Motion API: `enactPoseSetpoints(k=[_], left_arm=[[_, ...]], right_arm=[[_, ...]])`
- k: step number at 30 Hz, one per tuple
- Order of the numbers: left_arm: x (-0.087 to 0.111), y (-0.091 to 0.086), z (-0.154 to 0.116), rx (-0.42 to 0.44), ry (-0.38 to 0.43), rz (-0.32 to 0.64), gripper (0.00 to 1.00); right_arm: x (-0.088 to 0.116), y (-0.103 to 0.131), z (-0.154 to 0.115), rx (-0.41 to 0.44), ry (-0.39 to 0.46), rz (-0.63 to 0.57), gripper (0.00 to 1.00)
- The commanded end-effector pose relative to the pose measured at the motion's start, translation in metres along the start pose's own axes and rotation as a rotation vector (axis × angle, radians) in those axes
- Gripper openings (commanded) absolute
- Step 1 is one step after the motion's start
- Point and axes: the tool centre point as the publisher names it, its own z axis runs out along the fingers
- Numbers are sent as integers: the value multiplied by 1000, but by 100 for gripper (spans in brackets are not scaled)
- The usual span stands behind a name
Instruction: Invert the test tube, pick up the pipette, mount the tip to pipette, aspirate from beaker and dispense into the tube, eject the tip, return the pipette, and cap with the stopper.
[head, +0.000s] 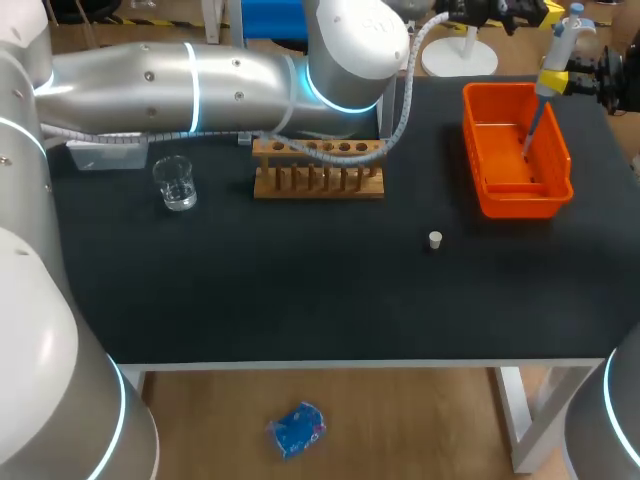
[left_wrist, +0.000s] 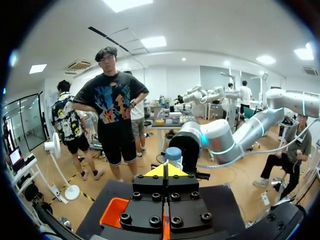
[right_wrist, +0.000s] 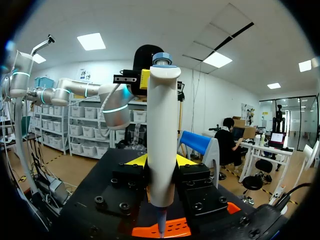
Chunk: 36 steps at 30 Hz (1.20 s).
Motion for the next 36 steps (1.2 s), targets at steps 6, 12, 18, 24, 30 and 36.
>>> enactPoseSetpoints(k=[6,12,18,24,30,36], left_arm=[[0,5,3,26,4,-1,0],[0,7,4,20,5,-2,0],[1,8,5,18,8,-4,0],[1,9,6,13,13,-6,0],[1,10,7,6,16,-8,0],[1,11,8,6,18,-11,0]], right_arm=[[0,1,0,0,-1,-1,0],[0,1,0,0,-1,-1,0],[0,1,0,0,-1,-1,0],[0,1,0,0,-1,-1,0],[0,1,0,0,-1,-1,0],[0,1,0,0,-1,-1,0]])
